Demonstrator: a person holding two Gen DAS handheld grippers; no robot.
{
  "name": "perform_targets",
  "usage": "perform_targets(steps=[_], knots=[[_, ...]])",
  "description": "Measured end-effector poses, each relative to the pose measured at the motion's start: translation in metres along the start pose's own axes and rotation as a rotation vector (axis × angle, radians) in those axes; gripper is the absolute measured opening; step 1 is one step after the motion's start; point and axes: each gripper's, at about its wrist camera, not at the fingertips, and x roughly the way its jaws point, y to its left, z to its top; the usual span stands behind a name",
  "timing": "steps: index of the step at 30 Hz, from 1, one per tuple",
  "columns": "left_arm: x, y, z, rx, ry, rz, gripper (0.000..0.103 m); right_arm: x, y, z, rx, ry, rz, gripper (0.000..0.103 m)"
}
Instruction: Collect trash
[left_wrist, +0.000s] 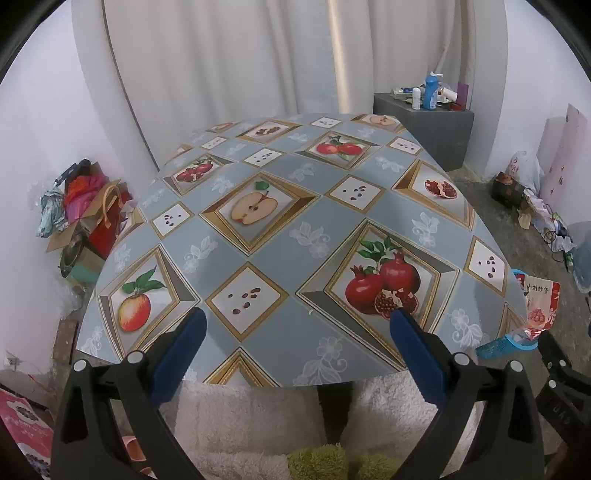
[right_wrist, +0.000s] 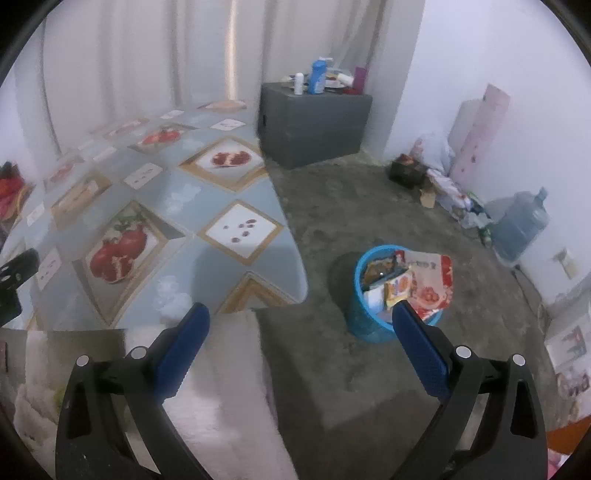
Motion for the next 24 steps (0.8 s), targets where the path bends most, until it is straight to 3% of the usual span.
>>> perform_targets(steps=[24], knots=[[0.0, -0.0013, -0.0004, 0.003, 0.006, 0.001, 0.097, 0.0018, 0.0005, -0.0013, 0.0, -0.003, 0.0, 0.095]])
